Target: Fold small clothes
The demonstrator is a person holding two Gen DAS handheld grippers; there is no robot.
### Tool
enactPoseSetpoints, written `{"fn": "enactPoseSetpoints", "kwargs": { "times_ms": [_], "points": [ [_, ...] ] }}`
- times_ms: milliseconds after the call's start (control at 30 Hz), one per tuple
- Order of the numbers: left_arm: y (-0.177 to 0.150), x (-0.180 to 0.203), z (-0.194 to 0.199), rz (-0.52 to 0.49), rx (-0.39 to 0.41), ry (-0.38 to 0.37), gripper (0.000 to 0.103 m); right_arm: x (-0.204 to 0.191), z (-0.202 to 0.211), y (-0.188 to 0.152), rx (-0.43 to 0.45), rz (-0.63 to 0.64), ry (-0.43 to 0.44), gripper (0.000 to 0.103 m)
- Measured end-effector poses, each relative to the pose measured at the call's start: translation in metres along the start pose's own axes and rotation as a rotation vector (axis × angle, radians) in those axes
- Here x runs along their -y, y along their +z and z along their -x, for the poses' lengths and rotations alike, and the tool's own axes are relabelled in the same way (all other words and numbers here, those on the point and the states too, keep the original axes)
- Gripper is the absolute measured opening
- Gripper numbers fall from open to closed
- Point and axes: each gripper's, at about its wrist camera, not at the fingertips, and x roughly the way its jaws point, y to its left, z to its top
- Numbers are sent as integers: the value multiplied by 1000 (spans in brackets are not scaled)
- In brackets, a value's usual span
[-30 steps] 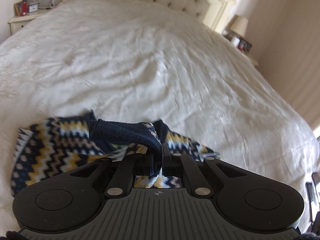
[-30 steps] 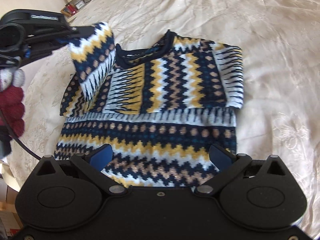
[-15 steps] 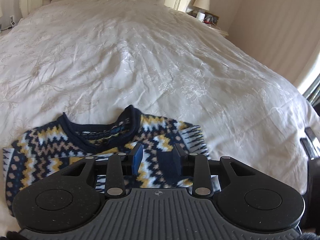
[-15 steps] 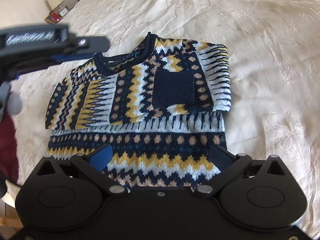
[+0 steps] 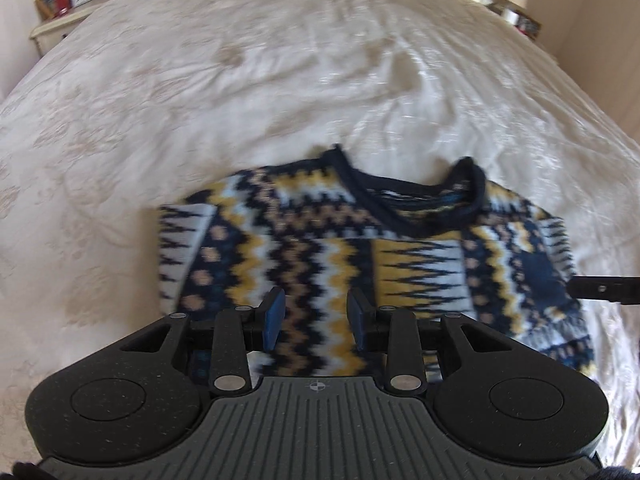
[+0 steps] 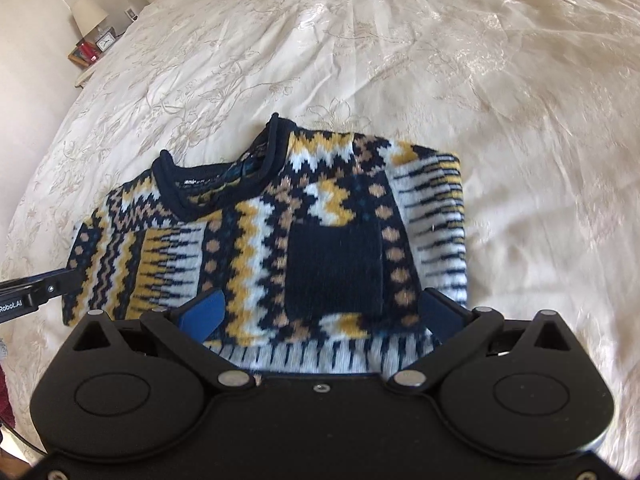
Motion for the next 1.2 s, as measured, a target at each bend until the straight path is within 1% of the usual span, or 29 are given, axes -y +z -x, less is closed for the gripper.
{"fn": "enactPoseSetpoints", "kwargs": {
  "times_ms": [200,233,367,433,467,667,833,867,933,967,1000,1033,1067,1100,1200],
  "points": [
    [13,-45,-31,106,-5,-8,33,0,-21,14,-29,19,2,102],
    [15,-52,-37,133,-10,-8,33,0,-23,15,-33,22,2,102],
    [20,-83,-65,292,-49,2,33,0,-34,18,-54,42,5,102],
    [20,-93,-71,345,-56,-16,33,0,-38,18,-60,50,13,102],
    [19,-94,-73,356,-58,-20,33,0,-40,19,-62,52,19,102],
    [18,-90,-71,317,-58,-10,33,8,-54,18,-83,45,61,102],
    [22,-90,-69,316,-59,-14,33,20,-63,20,-100,-38,80,103],
    [22,-89,-66,312,-51,-11,33,21,-62,21,-99,-52,83,100],
    [23,-88,-58,307,-26,0,33,22,-59,22,-88,-62,61,82],
    [24,-89,-54,308,-12,6,33,21,-57,23,-81,-53,47,62],
    [25,-90,-49,312,1,11,33,20,-55,23,-82,-40,32,50],
    [25,-91,-45,315,11,17,33,18,-52,24,-83,-23,12,43],
    [26,-92,-40,318,23,26,33,17,-49,25,-77,-5,11,25],
    [26,-93,-36,318,31,33,33,15,-45,26,-68,14,31,23],
    [28,-94,-25,306,48,59,34,4,-23,31,-21,65,66,21]
  ]
}}
